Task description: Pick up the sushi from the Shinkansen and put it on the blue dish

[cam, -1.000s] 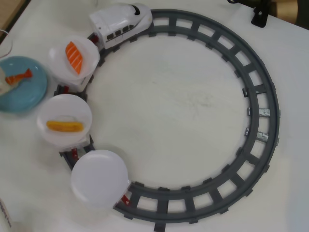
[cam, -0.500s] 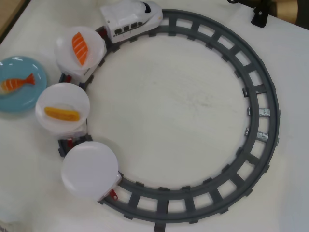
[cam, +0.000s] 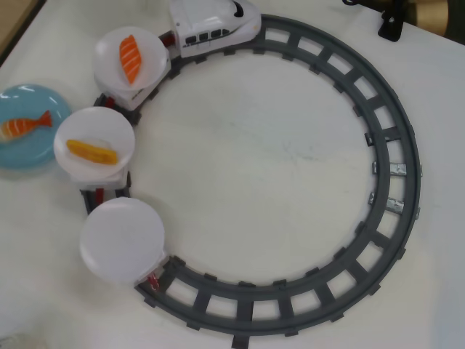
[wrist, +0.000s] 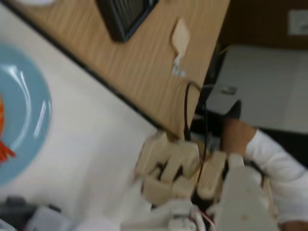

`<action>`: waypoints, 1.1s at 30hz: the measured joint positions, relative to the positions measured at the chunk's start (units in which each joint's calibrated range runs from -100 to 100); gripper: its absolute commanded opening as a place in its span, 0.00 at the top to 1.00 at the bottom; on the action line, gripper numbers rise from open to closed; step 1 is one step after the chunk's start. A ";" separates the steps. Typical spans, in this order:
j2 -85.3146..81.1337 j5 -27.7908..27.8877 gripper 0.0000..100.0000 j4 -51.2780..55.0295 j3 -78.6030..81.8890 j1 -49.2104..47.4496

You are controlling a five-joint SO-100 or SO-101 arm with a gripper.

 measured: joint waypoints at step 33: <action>-63.85 -2.95 0.96 -8.40 87.56 -4.90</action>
